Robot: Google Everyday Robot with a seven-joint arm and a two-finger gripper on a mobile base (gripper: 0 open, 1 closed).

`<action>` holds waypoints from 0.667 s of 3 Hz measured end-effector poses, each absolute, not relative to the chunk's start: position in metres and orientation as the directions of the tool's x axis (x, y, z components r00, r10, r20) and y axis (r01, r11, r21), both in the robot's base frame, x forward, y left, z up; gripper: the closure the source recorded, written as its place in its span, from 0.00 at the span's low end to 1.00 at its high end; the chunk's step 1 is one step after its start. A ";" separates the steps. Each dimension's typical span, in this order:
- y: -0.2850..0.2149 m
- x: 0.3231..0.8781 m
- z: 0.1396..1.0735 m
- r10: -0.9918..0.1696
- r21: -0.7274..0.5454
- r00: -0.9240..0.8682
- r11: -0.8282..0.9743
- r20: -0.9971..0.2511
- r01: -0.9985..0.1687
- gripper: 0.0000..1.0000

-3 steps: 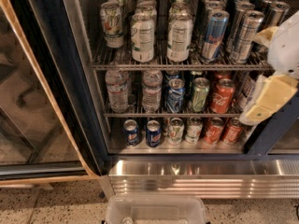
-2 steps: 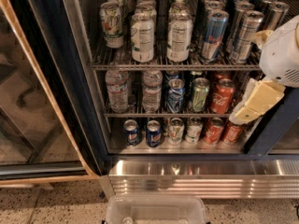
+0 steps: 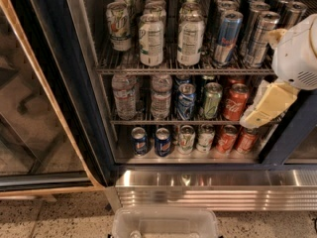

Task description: Pick redbull can from top shelf of fridge

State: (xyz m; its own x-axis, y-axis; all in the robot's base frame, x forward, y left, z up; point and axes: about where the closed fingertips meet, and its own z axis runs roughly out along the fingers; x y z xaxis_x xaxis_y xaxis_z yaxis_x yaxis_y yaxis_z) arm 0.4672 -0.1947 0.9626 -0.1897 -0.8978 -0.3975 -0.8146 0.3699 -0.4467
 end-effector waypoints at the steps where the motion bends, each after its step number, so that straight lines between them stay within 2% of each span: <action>1: -0.192 0.471 0.958 -0.871 -0.452 -0.198 0.413 -0.449 -0.791 0.00; 2: -0.186 0.470 0.949 -0.807 -0.451 -0.224 0.509 -0.546 -0.733 0.00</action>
Offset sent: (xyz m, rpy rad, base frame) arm 0.0148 0.0065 -0.0164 0.3068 -0.2518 -0.2096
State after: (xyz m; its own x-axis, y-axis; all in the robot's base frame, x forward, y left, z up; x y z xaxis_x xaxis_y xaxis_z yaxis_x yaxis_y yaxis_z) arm 0.4695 -0.1859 0.9491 -0.2238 -0.8070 -0.5465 -0.7334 0.5087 -0.4509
